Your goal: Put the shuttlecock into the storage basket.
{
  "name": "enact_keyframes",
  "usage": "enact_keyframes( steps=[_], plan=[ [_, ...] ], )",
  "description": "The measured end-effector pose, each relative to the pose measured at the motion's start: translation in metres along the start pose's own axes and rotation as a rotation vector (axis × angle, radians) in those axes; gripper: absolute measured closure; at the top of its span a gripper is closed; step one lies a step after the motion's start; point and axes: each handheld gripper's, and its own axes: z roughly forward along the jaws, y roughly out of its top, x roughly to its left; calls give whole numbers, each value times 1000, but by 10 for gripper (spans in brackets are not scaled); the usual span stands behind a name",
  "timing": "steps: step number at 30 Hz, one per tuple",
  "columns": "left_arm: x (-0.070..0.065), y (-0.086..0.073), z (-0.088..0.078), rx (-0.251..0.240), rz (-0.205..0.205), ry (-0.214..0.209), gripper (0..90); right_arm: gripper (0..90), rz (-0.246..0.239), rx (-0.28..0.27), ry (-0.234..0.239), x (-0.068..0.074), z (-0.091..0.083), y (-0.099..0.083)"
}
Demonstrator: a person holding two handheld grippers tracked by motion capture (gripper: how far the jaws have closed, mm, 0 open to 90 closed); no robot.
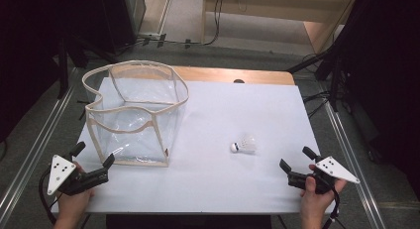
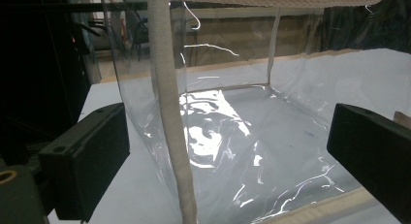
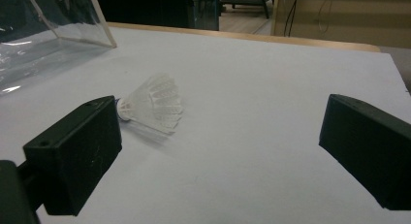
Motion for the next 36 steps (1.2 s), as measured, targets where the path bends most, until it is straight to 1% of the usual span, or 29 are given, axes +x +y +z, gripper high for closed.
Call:
enact_keyframes(
  steps=[2,5,6,7,8,9,10,11,13,15,16,17,19,20,22,24,25,26,27,29,30,31,33,35,36],
  plan=[
    [0,0,0,2,2,2,23,0,-5,2,17,1,1,2],
    [0,0,-1,3,-2,2,23,1,-11,-1,24,4,1,5],
    [0,0,-1,6,-2,2,23,86,-27,5,-4,7,2,8],
    [0,0,0,6,-2,2,23,124,-38,9,-14,9,3,10],
    [-1,0,0,7,0,3,23,124,-38,9,-14,9,3,10],
    [-1,0,0,8,1,4,23,124,-40,9,21,11,2,14],
    [-1,0,0,9,3,6,23,124,-40,9,21,11,2,14],
    [-1,0,0,8,3,10,23,137,-47,14,25,15,1,18],
    [-1,0,0,8,5,11,23,243,-54,20,17,20,0,22],
    [-1,-1,-1,9,3,11,23,361,-47,25,9,24,0,26],
    [-1,-1,-1,9,3,11,23,361,-47,25,9,24,0,26],
    [-1,-1,-1,8,-1,11,23,485,-54,22,15,28,0,29],
    [-1,-1,-2,8,1,9,23,569,-80,39,33,33,2,32],
    [-1,-1,-2,7,2,9,23,629,-86,52,41,36,4,33],
    [-2,-1,-2,8,2,12,23,709,-93,77,79,40,7,37],
    [-2,-1,-2,9,1,12,23,796,-104,114,87,45,9,40],
    [-2,-1,-2,9,1,12,23,796,-104,114,87,45,9,40],
    [-1,-1,-2,7,-9,10,23,849,-121,137,96,50,12,42],
    [0,-1,-2,6,-13,10,23,872,-121,148,107,51,13,42],
    [0,-1,-2,4,-20,11,23,873,-124,167,130,55,17,42],
    [1,-1,-2,4,-20,11,23,873,-124,181,132,57,19,41],
    [0,-1,-2,3,-20,12,23,873,-124,181,132,57,19,41],
    [0,-1,-2,6,-10,12,23,873,-120,216,133,62,27,39],
    [-1,-1,-2,8,-1,12,23,874,-121,233,130,64,31,37],
    [-1,-1,-2,8,-1,12,23,874,-121,246,121,64,33,36]
  ],
)
